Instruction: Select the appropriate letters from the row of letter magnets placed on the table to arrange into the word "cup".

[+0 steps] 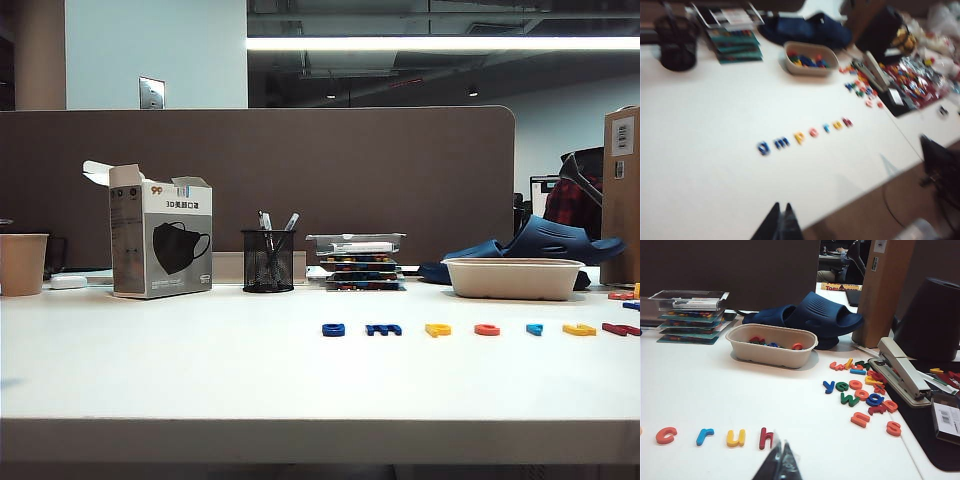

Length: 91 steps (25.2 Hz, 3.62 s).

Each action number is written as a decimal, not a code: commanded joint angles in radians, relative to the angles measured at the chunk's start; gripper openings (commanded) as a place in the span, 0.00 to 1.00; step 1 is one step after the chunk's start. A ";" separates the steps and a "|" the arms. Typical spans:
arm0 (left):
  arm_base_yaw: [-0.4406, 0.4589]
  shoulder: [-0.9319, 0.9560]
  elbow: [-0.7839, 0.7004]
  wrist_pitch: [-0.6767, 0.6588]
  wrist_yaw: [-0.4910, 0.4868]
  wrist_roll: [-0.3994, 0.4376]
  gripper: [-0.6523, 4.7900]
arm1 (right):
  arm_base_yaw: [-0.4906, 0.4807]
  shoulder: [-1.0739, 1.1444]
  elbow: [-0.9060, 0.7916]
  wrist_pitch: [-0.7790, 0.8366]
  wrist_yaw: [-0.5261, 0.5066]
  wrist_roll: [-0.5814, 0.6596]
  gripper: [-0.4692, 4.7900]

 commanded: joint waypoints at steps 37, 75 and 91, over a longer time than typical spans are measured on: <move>-0.809 0.370 0.162 -0.065 -0.803 -0.736 0.11 | 0.000 -0.008 -0.007 0.016 0.002 0.006 0.09; -0.808 0.386 0.161 -0.072 -0.810 -0.728 0.11 | 0.000 -0.006 0.198 -0.050 0.002 0.116 0.09; -0.808 0.386 0.161 -0.072 -0.810 -0.728 0.11 | 0.000 0.128 0.561 -0.176 0.000 0.116 0.09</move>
